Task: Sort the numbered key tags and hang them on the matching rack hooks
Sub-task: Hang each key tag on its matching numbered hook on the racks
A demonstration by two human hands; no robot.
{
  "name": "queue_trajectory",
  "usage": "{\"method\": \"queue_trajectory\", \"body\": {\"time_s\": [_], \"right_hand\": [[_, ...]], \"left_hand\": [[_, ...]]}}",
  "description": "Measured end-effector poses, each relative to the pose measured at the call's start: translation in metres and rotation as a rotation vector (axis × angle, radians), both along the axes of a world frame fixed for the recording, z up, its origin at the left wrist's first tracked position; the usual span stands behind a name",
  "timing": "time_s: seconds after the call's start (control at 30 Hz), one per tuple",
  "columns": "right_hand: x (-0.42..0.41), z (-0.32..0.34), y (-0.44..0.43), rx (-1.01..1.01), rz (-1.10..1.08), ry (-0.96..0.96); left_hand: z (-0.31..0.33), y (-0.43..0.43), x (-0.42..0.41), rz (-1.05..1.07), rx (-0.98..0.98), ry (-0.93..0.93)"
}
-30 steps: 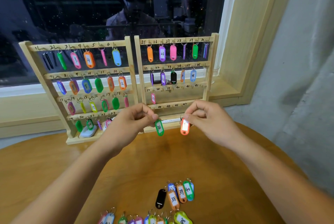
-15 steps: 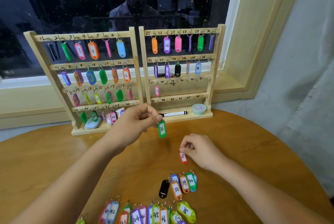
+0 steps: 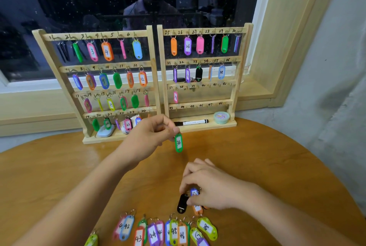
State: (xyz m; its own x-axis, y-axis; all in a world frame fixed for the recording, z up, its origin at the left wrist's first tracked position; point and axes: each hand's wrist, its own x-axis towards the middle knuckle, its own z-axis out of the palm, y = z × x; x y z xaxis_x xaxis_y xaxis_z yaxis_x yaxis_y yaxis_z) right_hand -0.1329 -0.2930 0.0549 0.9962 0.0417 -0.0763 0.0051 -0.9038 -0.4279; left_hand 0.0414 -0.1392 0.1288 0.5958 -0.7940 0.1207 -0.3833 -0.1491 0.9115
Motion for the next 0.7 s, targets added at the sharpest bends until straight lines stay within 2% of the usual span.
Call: {"method": "queue_trajectory", "body": {"time_s": [0.33, 0.7], "right_hand": [[0.022, -0.001, 0.013, -0.13, 0.127, 0.053], [0.029, -0.002, 0.005, -0.058, 0.072, 0.034]], "left_hand": [[-0.003, 0.005, 0.001, -0.003, -0.012, 0.022], [-0.004, 0.012, 0.007, 0.008, -0.019, 0.034]]}}
